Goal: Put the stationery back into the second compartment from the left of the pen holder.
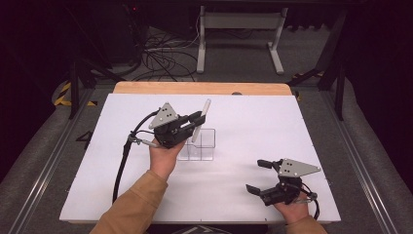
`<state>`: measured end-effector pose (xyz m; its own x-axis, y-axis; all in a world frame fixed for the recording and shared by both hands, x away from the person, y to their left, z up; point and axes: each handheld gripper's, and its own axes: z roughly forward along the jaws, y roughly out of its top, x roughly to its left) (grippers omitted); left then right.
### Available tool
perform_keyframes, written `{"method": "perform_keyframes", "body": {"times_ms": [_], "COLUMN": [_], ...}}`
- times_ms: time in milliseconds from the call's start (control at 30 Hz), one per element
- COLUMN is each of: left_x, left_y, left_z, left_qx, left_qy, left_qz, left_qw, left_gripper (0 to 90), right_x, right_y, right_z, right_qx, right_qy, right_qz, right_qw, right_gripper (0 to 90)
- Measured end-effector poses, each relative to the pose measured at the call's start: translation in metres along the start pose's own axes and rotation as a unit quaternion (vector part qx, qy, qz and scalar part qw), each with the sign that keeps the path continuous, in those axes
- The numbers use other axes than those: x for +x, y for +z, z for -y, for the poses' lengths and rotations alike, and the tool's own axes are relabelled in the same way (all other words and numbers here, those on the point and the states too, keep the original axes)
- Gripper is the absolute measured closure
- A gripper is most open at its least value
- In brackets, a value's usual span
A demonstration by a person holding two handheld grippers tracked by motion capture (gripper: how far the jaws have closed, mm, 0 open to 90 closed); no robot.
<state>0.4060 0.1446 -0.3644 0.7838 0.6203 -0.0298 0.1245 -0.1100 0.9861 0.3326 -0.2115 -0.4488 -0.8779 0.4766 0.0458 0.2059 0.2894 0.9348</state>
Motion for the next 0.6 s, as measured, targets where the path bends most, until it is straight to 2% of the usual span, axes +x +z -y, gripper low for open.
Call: {"method": "perform_keyframes", "body": {"times_ms": [233, 500, 600], "left_x": [0.000, 0.002, 0.003], "left_y": [0.008, 0.011, 0.011], "left_z": [0.002, 0.007, 0.010], "left_qx": [0.001, 0.012, 0.013], "left_qy": [0.001, 0.018, 0.013], "left_qz": [-0.004, -0.015, -0.014], "left_qw": [1.0000, 0.9997, 0.9997], "left_gripper": [78.0, 77.9, 77.8], "right_x": [0.000, 0.000, 0.000], "right_y": [0.000, -0.001, -0.001], "right_z": [0.000, 0.000, 0.000], "right_qx": [-0.002, -0.003, -0.003], "right_qy": [-0.001, -0.003, -0.003], "right_qz": [-0.001, -0.003, -0.004], "right_qw": [1.0000, 1.0000, 1.0000], "right_gripper": [6.6, 6.6, 6.6]}}
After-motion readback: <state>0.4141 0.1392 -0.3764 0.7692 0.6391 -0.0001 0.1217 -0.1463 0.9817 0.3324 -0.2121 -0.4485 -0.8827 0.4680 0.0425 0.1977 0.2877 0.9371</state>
